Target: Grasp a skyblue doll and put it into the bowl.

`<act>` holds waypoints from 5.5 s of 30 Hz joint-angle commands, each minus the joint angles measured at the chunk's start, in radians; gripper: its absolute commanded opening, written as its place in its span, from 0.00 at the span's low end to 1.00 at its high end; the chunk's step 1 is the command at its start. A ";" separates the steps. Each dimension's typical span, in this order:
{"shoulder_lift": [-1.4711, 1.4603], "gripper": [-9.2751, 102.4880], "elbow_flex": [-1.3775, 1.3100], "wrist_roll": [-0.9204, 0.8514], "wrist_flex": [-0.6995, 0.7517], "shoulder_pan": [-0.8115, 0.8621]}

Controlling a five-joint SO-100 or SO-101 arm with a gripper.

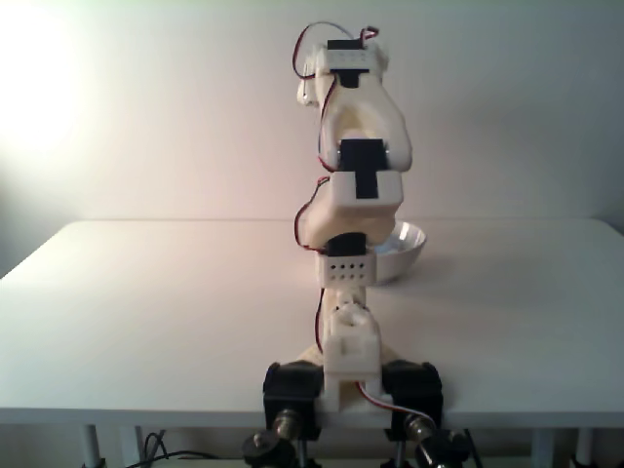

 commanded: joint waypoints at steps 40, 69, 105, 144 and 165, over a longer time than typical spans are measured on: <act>0.790 0.08 0.704 -0.009 0.621 -0.003; 0.784 0.08 0.881 -0.008 0.724 0.000; 0.784 0.08 0.881 -0.006 0.724 -0.009; 0.784 0.08 0.881 -0.006 0.723 -0.009; 0.784 0.08 0.881 -0.006 0.723 -0.009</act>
